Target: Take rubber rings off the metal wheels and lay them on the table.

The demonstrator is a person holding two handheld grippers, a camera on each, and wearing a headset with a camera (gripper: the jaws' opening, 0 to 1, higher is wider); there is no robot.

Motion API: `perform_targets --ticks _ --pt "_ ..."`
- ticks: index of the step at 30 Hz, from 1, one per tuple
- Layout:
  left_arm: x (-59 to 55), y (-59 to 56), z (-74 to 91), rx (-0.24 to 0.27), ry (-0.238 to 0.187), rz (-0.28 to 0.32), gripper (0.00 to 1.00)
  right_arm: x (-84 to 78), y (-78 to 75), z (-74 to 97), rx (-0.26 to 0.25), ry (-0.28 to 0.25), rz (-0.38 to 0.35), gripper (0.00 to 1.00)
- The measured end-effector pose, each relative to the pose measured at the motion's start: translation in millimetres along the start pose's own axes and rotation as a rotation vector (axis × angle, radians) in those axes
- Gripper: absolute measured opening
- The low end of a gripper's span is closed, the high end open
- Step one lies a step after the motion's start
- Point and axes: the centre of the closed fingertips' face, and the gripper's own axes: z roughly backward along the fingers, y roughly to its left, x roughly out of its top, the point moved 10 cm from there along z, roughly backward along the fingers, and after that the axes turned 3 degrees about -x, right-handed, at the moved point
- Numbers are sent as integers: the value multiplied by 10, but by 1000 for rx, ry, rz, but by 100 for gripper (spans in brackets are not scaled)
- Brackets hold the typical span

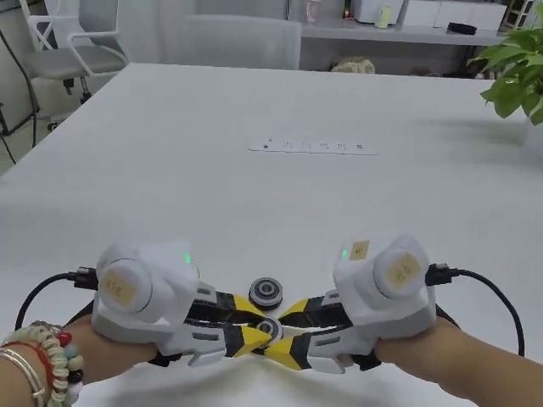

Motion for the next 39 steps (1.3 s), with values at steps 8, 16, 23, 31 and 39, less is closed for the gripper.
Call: perform_targets --ticks 8,16,23,31,39 --pt "5 18 -9 -2 -4 3 8 -28 -42 53 15 31 33 16" --pt "-1 21 -12 5 -10 19 8 -52 -56 59 -3 43 58 0" --pt "-2 16 -14 7 -10 36 8 -55 -86 77 -23 59 -41 0" --pt "-5 17 -16 -6 -18 30 8 -25 -101 120 -17 74 -142 0" --pt "-5 3 -17 -15 -15 28 8 -43 -156 176 -19 66 -285 0"
